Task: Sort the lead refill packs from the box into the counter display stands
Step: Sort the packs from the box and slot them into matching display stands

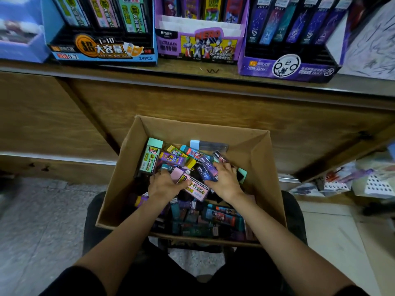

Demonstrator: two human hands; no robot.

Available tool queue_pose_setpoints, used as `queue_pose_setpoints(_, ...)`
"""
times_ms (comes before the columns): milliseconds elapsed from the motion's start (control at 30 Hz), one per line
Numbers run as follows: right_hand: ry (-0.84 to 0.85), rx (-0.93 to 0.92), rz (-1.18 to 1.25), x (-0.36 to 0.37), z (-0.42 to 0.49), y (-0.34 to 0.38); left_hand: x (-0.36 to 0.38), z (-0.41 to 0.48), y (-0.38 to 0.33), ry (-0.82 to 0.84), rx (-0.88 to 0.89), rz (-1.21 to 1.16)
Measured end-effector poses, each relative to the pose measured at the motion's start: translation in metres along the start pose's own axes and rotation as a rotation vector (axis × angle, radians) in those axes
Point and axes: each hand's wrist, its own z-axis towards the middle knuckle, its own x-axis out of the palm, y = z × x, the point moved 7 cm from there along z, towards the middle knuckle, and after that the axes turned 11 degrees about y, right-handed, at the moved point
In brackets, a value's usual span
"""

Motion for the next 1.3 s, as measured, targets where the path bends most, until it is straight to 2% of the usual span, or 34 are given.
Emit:
queue_pose_setpoints(100,-0.027,0.025,0.026,-0.002,-0.001,0.000,-0.001,-0.001,0.002,0.008,0.005,-0.089)
queue_pose_setpoints(267,-0.093,0.118,-0.001,-0.009,-0.011,-0.011,-0.006,-0.009,-0.003,0.003,0.110,-0.410)
queue_pose_setpoints(400,-0.045,0.127,0.034,-0.012,-0.013,-0.019,-0.016,-0.013,-0.010,-0.003,0.190,-0.655)
queue_pose_setpoints(567,0.006,0.092,-0.110,-0.010,-0.017,-0.016,-0.027,-0.012,-0.011,-0.064,0.190,-0.891)
queue_pose_setpoints(700,0.010,0.072,-0.114,-0.013,-0.012,-0.015,-0.023,-0.014,-0.010,0.002,0.145,-0.964)
queue_pose_setpoints(833,0.087,0.091,0.024,-0.020,-0.006,-0.026,-0.022,-0.016,-0.013,0.063,0.174,-1.107)
queue_pose_setpoints(967,0.154,0.062,0.105,-0.024,-0.003,-0.032,-0.024,-0.015,-0.013,0.069,0.204,-1.139)
queue_pose_setpoints(1133,0.030,0.017,0.227,-0.042,-0.009,-0.028,-0.027,-0.019,-0.021,0.068,0.261,-1.089)
queue_pose_setpoints(1233,-0.003,-0.055,0.628,-0.056,-0.021,-0.015,-0.026,-0.028,-0.036,0.114,0.321,-1.039)
queue_pose_setpoints(1300,0.062,-0.119,0.911,-0.060,-0.033,0.000,-0.022,-0.035,-0.048,0.146,0.341,-1.022)
